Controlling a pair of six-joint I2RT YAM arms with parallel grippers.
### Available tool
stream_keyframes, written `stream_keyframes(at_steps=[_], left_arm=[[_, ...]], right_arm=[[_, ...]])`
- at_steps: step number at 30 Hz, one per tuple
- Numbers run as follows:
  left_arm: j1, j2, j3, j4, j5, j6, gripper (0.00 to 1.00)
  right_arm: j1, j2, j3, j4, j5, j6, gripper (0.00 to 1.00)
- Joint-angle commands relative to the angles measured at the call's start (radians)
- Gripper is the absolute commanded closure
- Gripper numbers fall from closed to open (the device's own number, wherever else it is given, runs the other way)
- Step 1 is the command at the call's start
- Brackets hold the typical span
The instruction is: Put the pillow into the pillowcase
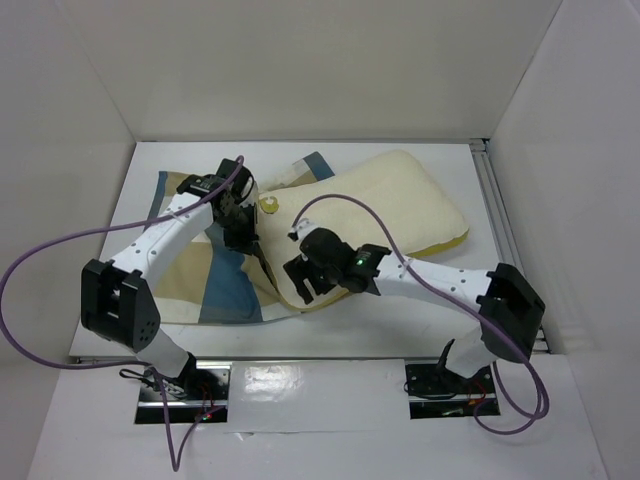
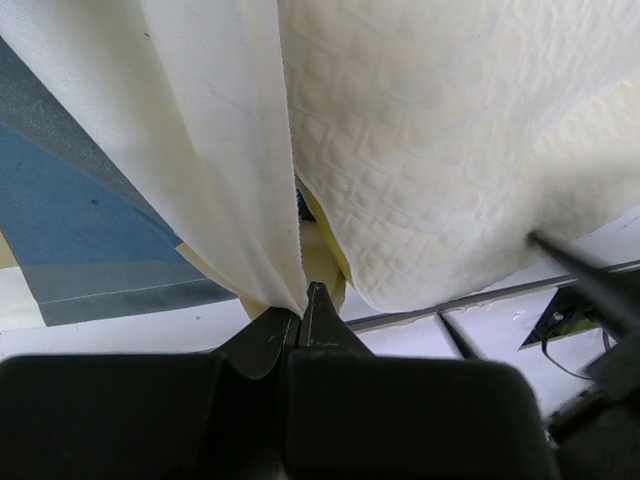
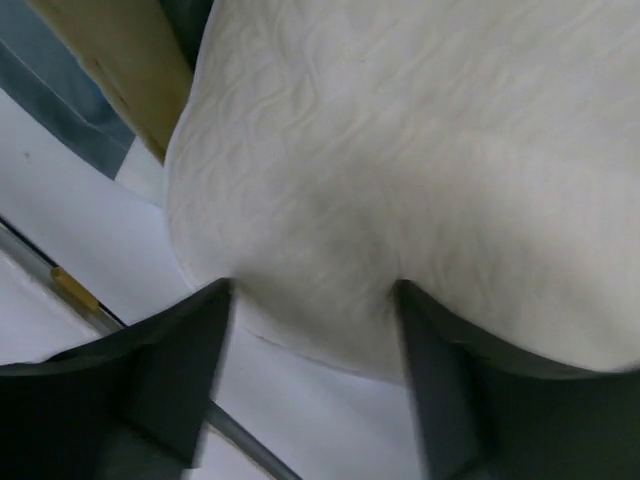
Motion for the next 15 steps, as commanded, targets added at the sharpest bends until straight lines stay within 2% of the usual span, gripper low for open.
stream_keyframes(at_steps=[1,2,4,5,10,15], left_arm=[[0.009,0.004,0.010,-0.013,0.017,-0.011,1.00],[0.009,0.004,0.010,-0.013,0.017,-0.011,1.00],[0.009,0.004,0.019,-0.013,0.017,-0.011,1.00],[0.009,-0.008,0.019,-0.013,0.027,-0.011,1.00],[0.009,-0.019,-0.001,-0.032,0.051,0.017,1.00],[0.009,-0.028,0.019,-0.051,0.061,0.035,1.00]], right_arm=[[0.019,0.050,-0.035,0.135,-0.082,-0.043,0.35],[0.019,0.067,-0.035,0.136,-0.044,-0.031,0.51],[0.019,0.122,0.006,0.126,0.098,-0.014,0.92],[0.019,0.122,0.025,0.113,0.142,-0.004,1.00],[0.010,0.047,0.112,0.140,0.226,-0.003,1.00],[0.010,0.058,0.244,0.119,0.269,-0.014,1.00]])
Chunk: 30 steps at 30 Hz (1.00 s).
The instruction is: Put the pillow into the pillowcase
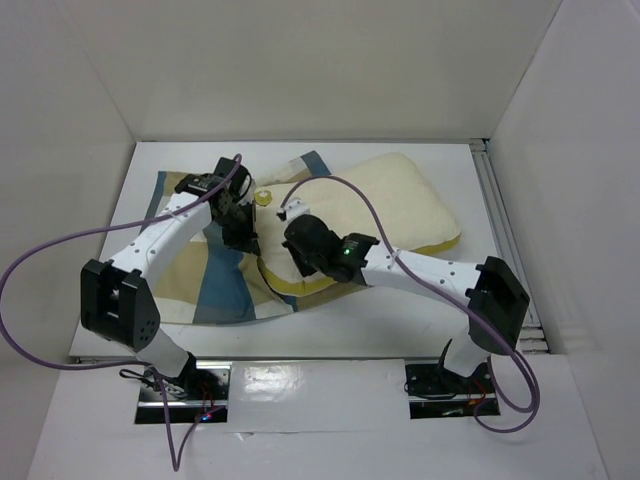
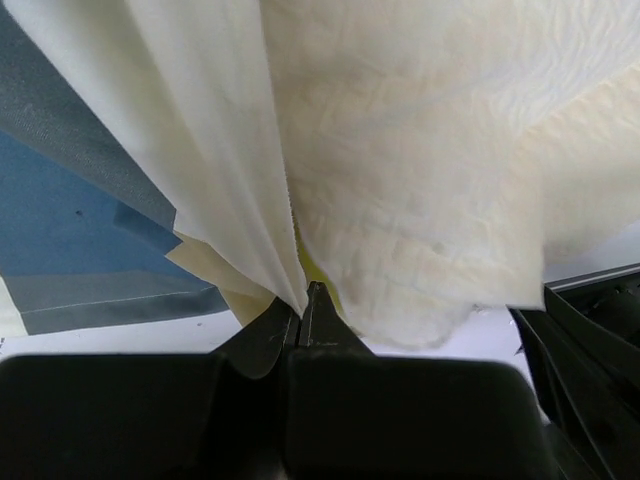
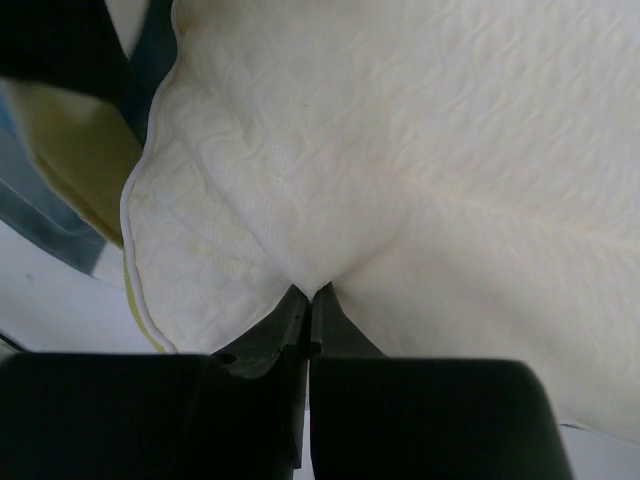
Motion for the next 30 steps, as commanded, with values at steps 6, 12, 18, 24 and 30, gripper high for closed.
stream_keyframes(at_steps=[6,12,18,24,30], left_arm=[[-0.002,-0.038,0.076,-0.081,0.125,0.059,1.00],[0.007,-0.038,0.126,-0.091,0.212,0.069,1.00],[0.021,-0.027,0.100,-0.082,0.297,0.079,1.00],[0.030,-0.027,0.054,-0.082,0.207,0.069,1.00],[0.030,-0.048,0.056,-0.114,-0.040,-0.007,0.34]], right_arm=[[-0.043,0.099,0.221,0.130,0.062,-0.013,1.00],[-0.052,0.280,0.198,0.288,-0.071,0.080,1.00],[-0.052,0.288,0.118,0.400,-0.155,0.201,1.00],[-0.063,0.164,0.014,0.544,-0.083,0.335,1.00],[-0.110,0.202,0.056,0.554,-0.100,0.410,1.00]])
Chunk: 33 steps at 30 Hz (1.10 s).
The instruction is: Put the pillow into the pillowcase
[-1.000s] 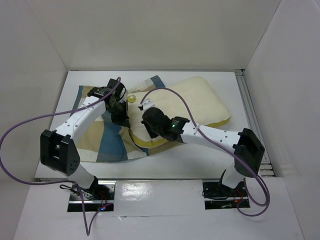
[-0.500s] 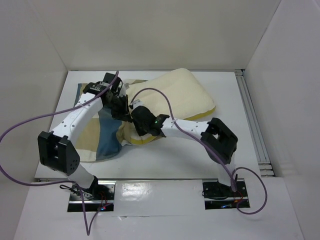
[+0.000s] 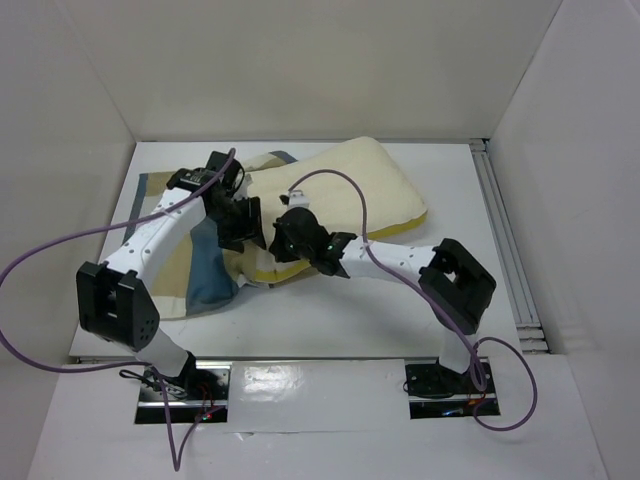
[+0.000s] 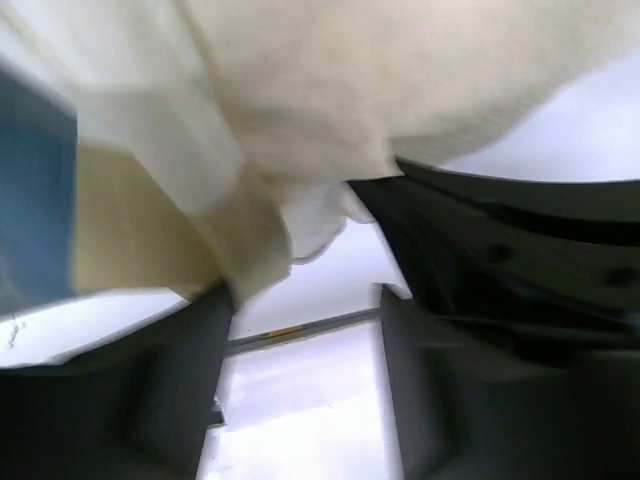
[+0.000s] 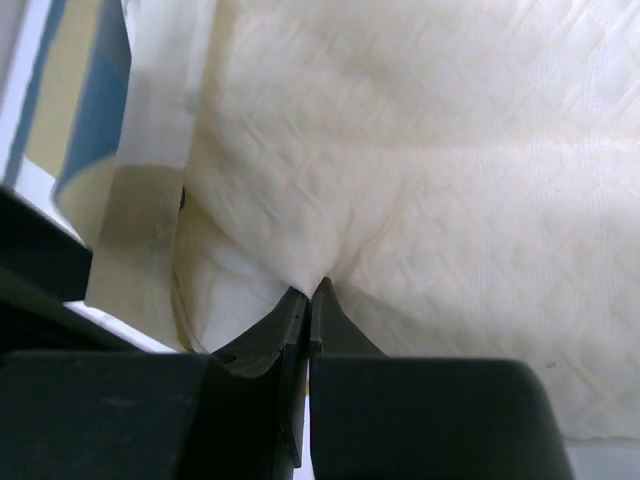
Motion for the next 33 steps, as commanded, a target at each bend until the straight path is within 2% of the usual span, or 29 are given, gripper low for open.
stream_keyframes(at_steps=[1,3,5,7,8,10,12,17,22,27,33], left_arm=[[-0.007,-0.059,0.017,-0.082,-0.135,-0.066,0.23],[-0.007,-0.117,0.017,-0.093,-0.268,-0.122,0.23],[-0.007,-0.171,-0.030,-0.079,-0.375,-0.198,0.40],[-0.018,-0.281,-0.166,-0.011,-0.376,-0.209,0.51],[-0.039,-0.319,-0.224,0.082,-0.338,-0.226,0.54],[-0.049,-0.382,-0.391,0.175,-0.295,-0.272,0.51],[-0.079,-0.444,-0.476,0.278,-0.255,-0.331,0.38],[-0.124,-0.492,-0.637,0.450,-0.305,-0.399,0.38],[-0.137,-0.462,-0.664,0.539,-0.431,-0.412,0.45],[-0.137,-0.407,-0.645,0.603,-0.469,-0.378,0.52],[-0.113,-0.324,-0.583,0.541,-0.505,-0.378,0.63]], right_arm=[[-0.048,0.002,0.054,0.149,0.021,0.072,1.00],[-0.048,0.014,0.054,0.149,0.010,0.072,1.00],[-0.058,0.023,0.054,0.149,-0.015,0.072,1.00],[-0.058,0.032,0.063,0.158,-0.039,0.072,1.00],[-0.058,0.045,0.063,0.158,-0.048,0.072,1.00],[-0.069,0.057,0.073,0.158,-0.077,0.072,1.00],[-0.069,0.068,0.102,0.148,-0.088,0.072,1.00],[-0.078,0.088,0.120,0.137,-0.111,0.053,1.00],[-0.088,0.088,0.131,0.126,-0.125,0.042,1.00],[-0.088,0.088,0.140,0.126,-0.125,0.033,1.00],[-0.088,0.088,0.140,0.117,-0.125,0.033,1.00]])
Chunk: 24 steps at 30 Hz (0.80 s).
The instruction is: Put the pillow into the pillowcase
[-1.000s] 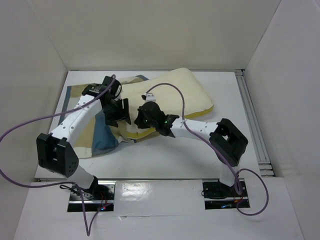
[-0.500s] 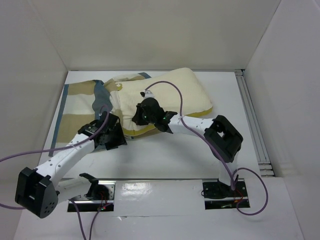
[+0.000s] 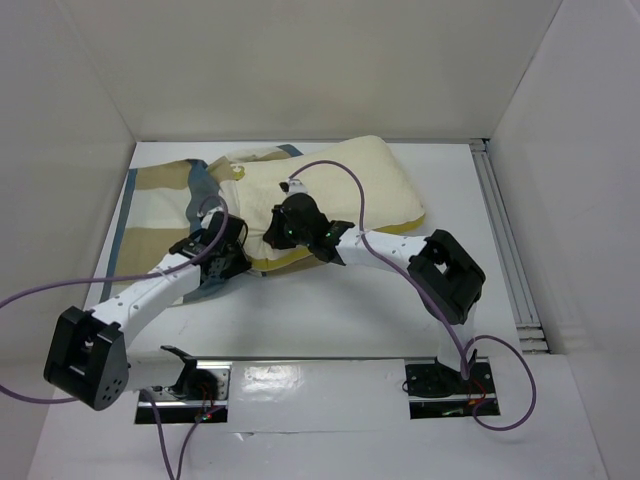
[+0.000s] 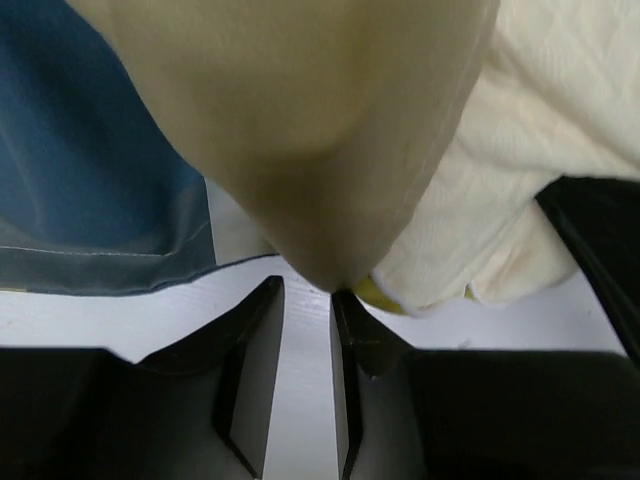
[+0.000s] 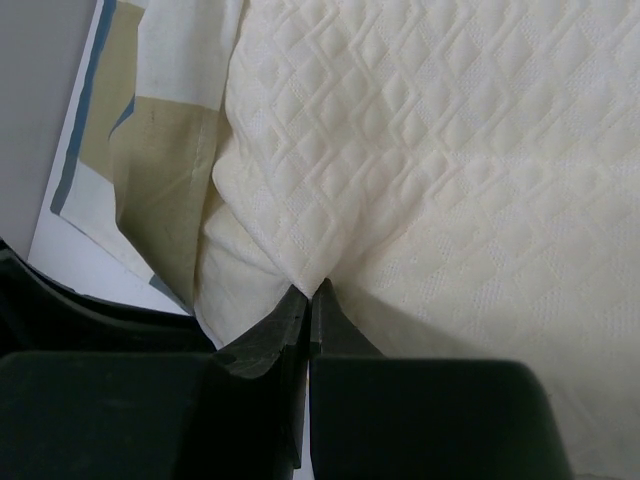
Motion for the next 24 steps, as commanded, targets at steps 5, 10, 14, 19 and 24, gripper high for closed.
stream_keyframes(at_steps=[5,10,14,19,24], left_arm=[[0.008,0.009,0.034,-0.003,-0.096,-0.019,0.66],[0.017,0.027,0.034,0.020,-0.096,-0.010,0.73],[0.026,0.052,0.053,-0.015,-0.119,-0.034,0.97],[0.026,0.041,0.063,-0.026,-0.118,-0.025,1.00],[0.001,-0.062,0.063,-0.047,-0.073,0.015,1.00]], right_arm=[[-0.011,0.003,0.055,0.045,-0.003,-0.006,1.00],[-0.011,0.003,0.055,0.045,-0.013,-0.006,1.00],[-0.011,0.003,0.055,0.045,-0.013,-0.006,1.00],[-0.011,0.003,0.055,0.045,-0.013,-0.006,1.00],[-0.011,0.003,0.055,0.045,-0.013,-0.006,1.00]])
